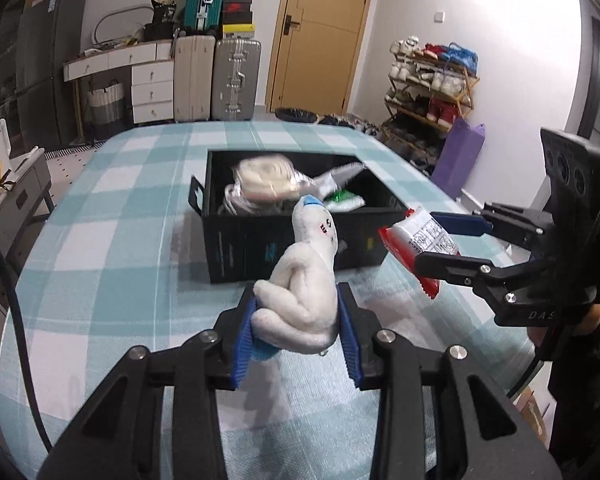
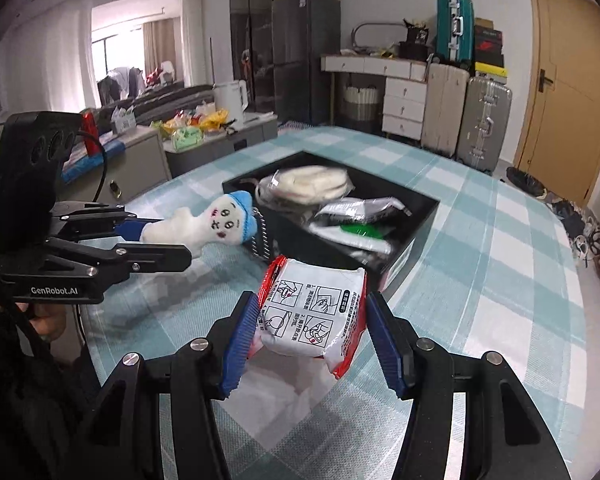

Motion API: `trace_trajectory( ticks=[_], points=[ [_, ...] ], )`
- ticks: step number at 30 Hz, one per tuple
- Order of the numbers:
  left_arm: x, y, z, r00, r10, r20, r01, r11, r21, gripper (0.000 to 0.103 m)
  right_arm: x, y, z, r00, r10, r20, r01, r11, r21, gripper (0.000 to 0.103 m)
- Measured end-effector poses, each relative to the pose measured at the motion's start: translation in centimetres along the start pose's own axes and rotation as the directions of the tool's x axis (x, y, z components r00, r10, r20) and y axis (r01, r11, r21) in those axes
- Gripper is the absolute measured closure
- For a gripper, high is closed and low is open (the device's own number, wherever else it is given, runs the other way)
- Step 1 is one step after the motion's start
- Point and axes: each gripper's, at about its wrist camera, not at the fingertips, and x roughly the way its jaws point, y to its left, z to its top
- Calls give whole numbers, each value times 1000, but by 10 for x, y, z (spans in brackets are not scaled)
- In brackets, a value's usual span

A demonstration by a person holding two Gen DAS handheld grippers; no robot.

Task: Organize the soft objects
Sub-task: 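Carry the doll with the left tool while the right tool carries the packet over the box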

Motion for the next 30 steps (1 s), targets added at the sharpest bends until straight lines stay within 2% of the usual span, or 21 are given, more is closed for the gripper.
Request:
trace_trajectory(
  ticks=[13, 30],
  points=[
    [1, 21, 22, 998, 28, 51, -26, 999, -35, 67, -9, -7, 16, 993, -74, 90, 68, 995, 68, 47],
    [20, 30, 59, 997, 34, 66, -32, 999, -37, 67, 4, -23, 44, 985, -132, 113, 118, 985, 123, 47]
  ],
)
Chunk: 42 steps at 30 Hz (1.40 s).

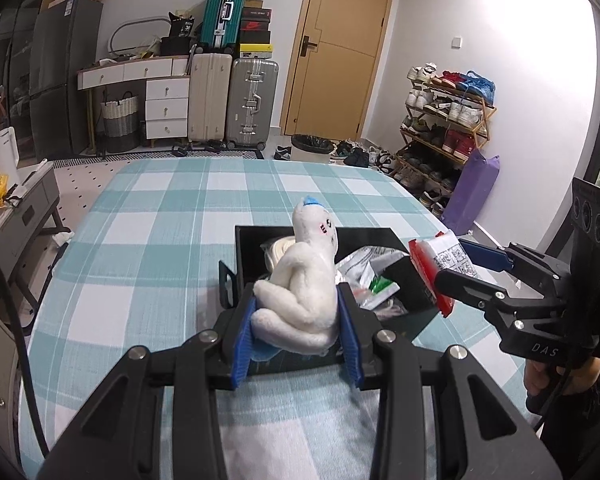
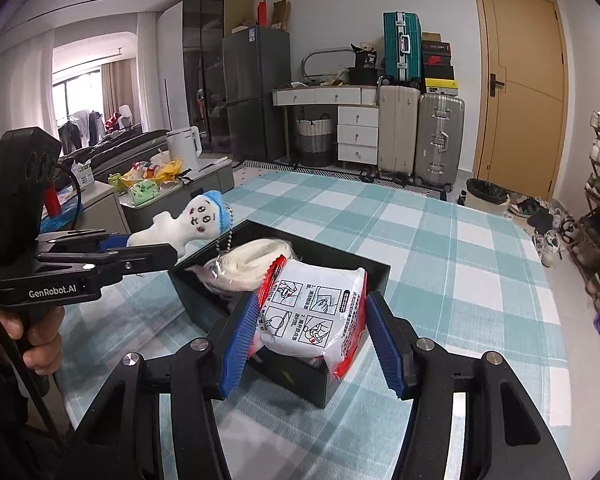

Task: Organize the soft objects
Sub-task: 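Carry the doll with the left tool while the right tool carries the packet over the box, then open both tools to drop the doll and packet into the box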

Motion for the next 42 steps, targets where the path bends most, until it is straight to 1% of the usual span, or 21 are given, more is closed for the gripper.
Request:
trace_trajectory(
  ticks=[8, 13, 18, 20, 24, 31, 34, 36, 37, 38, 39, 42],
  points=[
    [22, -6, 14, 1000, -2, -2, 2, 1000, 27, 67, 25, 1, 12, 1000, -2, -13, 2, 1000, 8, 47],
    [42, -13, 19, 1000, 0, -25, 1, 998, 59, 67, 43, 4, 14, 999, -12, -41, 11, 1000, -2, 47],
    [61, -20, 14, 998, 9, -69, -3, 996, 88, 67, 58, 6, 14, 997, -33, -68, 32, 999, -17, 47],
    [64, -21, 11, 997, 12, -77, -5, 995, 99, 67, 62, 6, 12, 996, -41, -81, 39, 999, -24, 47],
    [66, -24, 9, 997, 15, -81, -5, 993, 119, 67, 72, 4, 8, 992, -55, -110, 51, 998, -32, 51],
    [67, -21, 9, 996, 6, -88, 4, 993, 120, 66, 70, 3, 8, 993, -55, -108, 51, 998, -38, 51],
    [65, -18, 9, 996, 1, -92, 9, 993, 114, 64, 64, 3, 8, 993, -63, -97, 59, 997, -40, 48],
    [63, -16, 9, 996, -7, -93, 17, 994, 108, 62, 58, 3, 8, 994, -68, -89, 64, 997, -40, 42],
    [63, -16, 10, 996, -8, -94, 18, 994, 104, 61, 56, 3, 9, 994, -67, -87, 64, 997, -41, 33],
    [62, -16, 10, 995, -9, -97, 20, 994, 104, 56, 54, 2, 8, 994, -68, -81, 65, 997, -41, 30],
    [61, -16, 9, 995, -9, -98, 20, 994, 104, 47, 51, 2, 8, 995, -69, -74, 66, 997, -40, 29],
    [55, -18, 9, 996, 0, -86, 10, 993, 114, 40, 44, 0, 7, 996, -67, -67, 64, 997, -38, 23]
  ],
)
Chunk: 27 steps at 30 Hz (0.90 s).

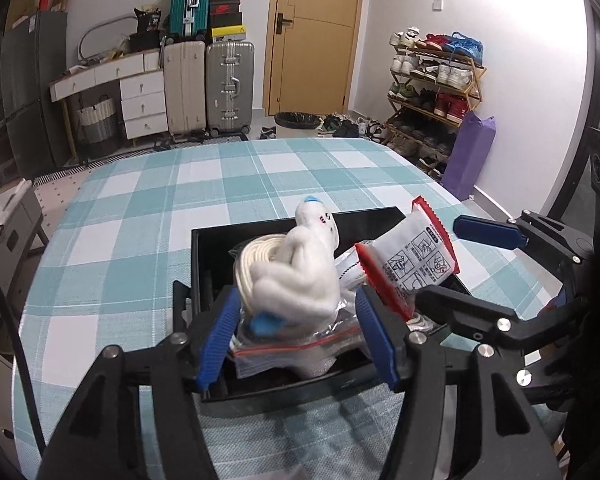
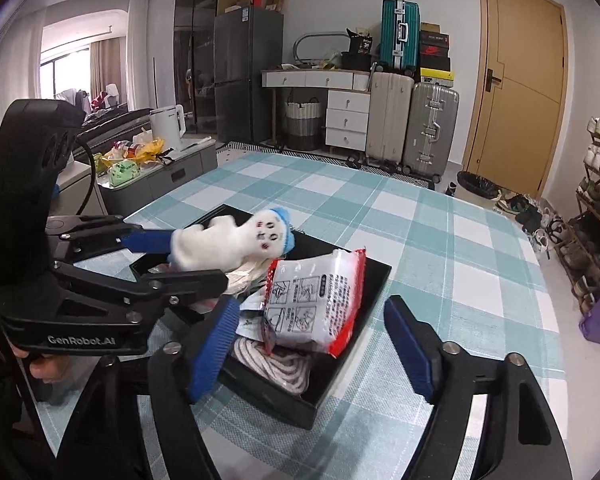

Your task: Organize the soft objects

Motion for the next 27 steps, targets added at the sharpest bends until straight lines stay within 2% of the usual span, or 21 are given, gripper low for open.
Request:
trace_trajectory(
  ticks=[1, 3, 9, 10, 12, 17, 27],
  points=[
    [-1, 0, -1, 1000, 6, -5, -6, 1000, 6, 36, -2, -1, -2, 1000, -7, 4, 7, 1000, 2, 22],
    [-6, -1, -2, 999, 35, 8, -35, 999, 8, 19, -5, -3, -4, 1000, -11, 2, 11, 1000, 12, 20],
    [-22, 4, -7, 997, 63, 53, -63, 998, -13, 4, -14, -4, -9, 1000, -10, 15, 10, 999, 31, 6],
    [-24, 5, -7, 996, 73, 60, -72, 997, -14, 4, -16, -3, -10, 1000, -14, 17, 13, 999, 31, 2],
    [-27, 4, -9, 994, 86, 70, -85, 996, -7, 3, -20, -2, -11, 1000, -15, 27, 14, 999, 33, 1],
    [-37, 0, -16, 986, 128, 105, -130, 991, 14, 0, -26, -1, -13, 998, 5, 55, -8, 998, 57, 1],
    [-34, 1, -31, 980, 155, 123, -157, 988, 2, 0, -32, 4, -19, 994, 28, 108, -37, 996, 79, 1]
  ],
)
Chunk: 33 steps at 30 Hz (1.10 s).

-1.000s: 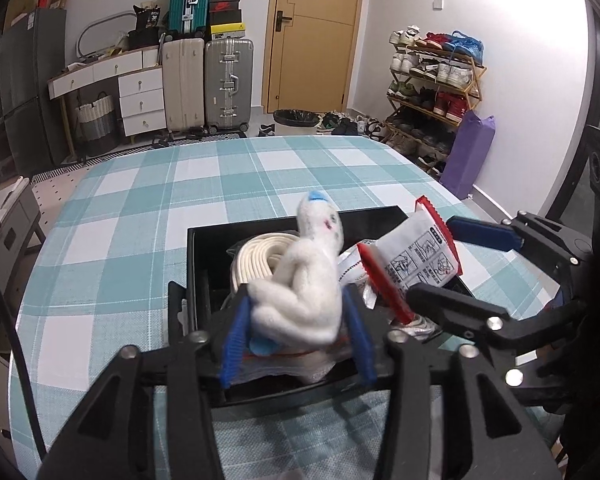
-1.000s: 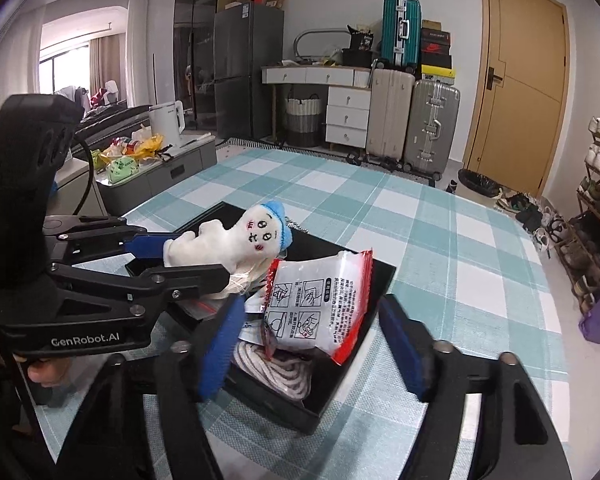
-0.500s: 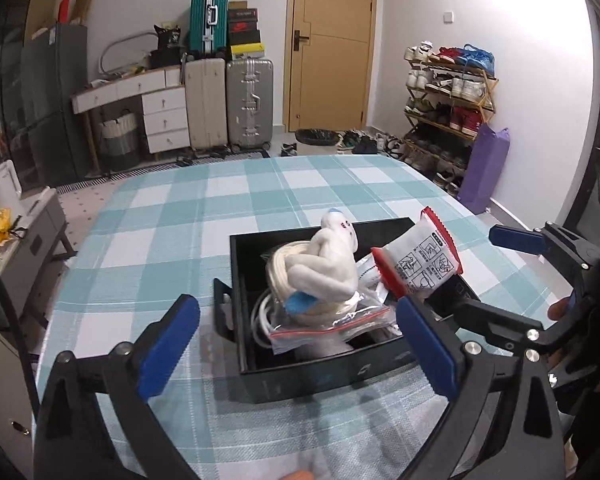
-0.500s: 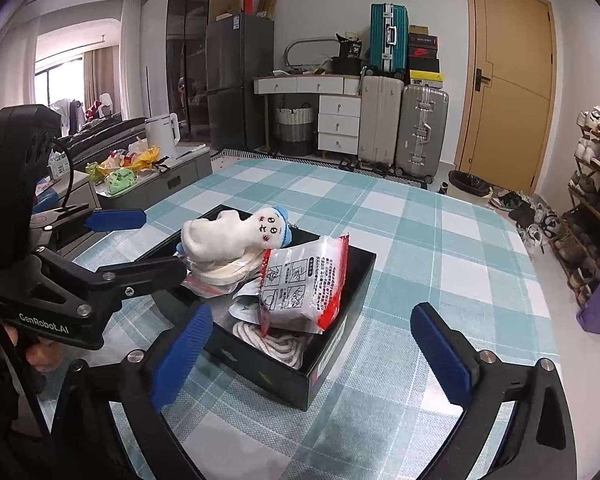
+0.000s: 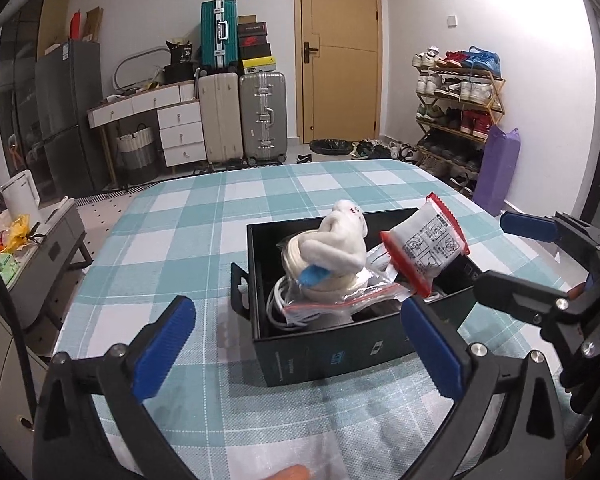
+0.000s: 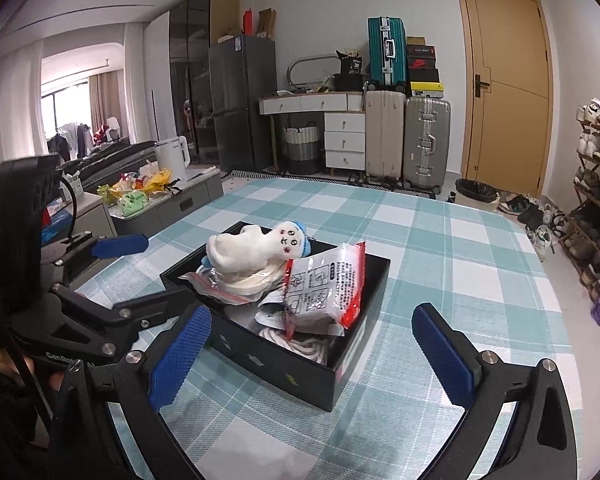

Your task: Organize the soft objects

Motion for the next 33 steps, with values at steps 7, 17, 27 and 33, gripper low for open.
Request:
trace_trajectory(
  ticks=[7, 17, 27, 33],
  points=[
    [6, 3, -5, 999, 27, 18, -27, 1000, -16, 0, 4, -1, -4, 1000, 8, 20, -8, 1000, 6, 1],
    [14, 11, -10, 997, 62, 38, -60, 997, -53, 0, 7, 1, -8, 999, 25, 32, -25, 1000, 0, 1],
    [16, 13, -11, 996, 77, 44, -74, 995, -66, 0, 7, 1, -13, 998, 20, 58, -20, 1000, 1, 1],
    [15, 11, -11, 996, 82, 47, -79, 995, -59, 0, 8, 0, -15, 998, 8, 70, -8, 1000, -3, 1]
  ],
)
